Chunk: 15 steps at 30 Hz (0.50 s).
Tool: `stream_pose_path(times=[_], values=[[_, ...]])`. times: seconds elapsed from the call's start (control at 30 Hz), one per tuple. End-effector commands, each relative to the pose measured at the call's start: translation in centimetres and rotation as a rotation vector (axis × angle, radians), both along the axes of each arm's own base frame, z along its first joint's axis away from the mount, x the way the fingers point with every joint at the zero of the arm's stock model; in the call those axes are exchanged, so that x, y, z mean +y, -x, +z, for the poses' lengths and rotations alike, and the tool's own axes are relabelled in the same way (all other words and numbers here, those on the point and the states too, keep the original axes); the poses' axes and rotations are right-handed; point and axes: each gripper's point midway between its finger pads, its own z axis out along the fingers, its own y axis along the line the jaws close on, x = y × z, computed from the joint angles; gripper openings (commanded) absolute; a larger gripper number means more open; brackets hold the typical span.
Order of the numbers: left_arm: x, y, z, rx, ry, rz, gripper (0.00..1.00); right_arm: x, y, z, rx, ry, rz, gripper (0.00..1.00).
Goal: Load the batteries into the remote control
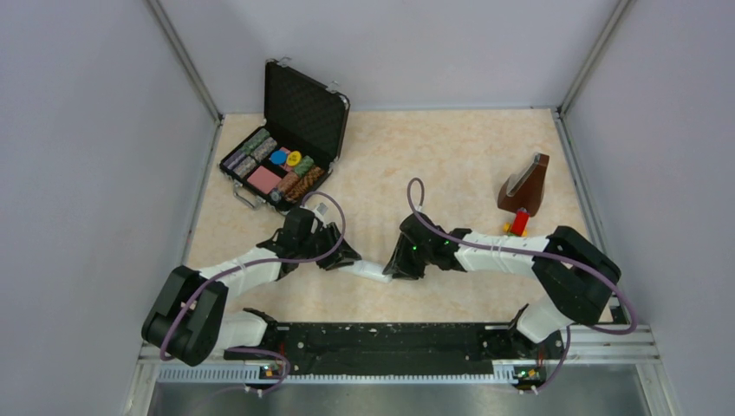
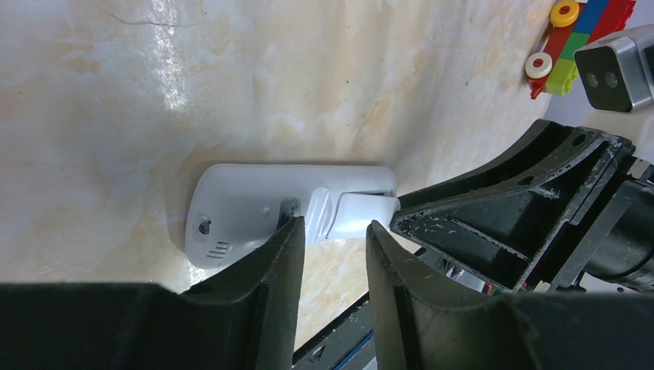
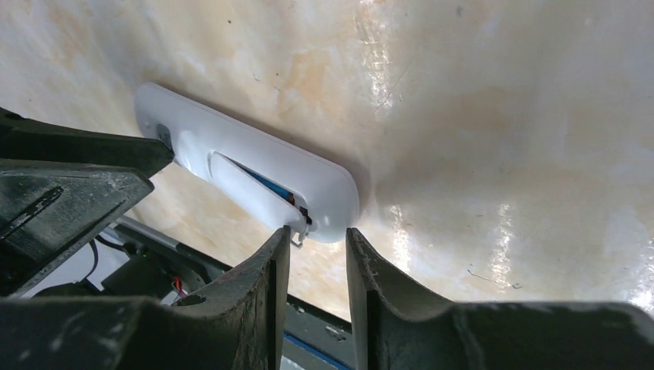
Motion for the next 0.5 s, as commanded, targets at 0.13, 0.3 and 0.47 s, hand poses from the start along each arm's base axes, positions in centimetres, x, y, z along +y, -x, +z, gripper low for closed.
stream_pose_path(times=[0.13,0.3,0.47], values=[[0.04,-0.19,0.17,-0.031,-0.002,0.0,0.4,0.01,-0.74,2.13,-0.071,0.016,0.02,0.29],[0.08,-0.22,0.13,-0.032,-0.005,0.0,0.4,0.38,-1.0,1.71,-0.073,0.035,0.049,0.29],[0.0,-0.31,0.31,-0.037,-0.001,-0.001,0.4,0.72,-1.29,1.75,-0.099,0.048,0.09,0.32]])
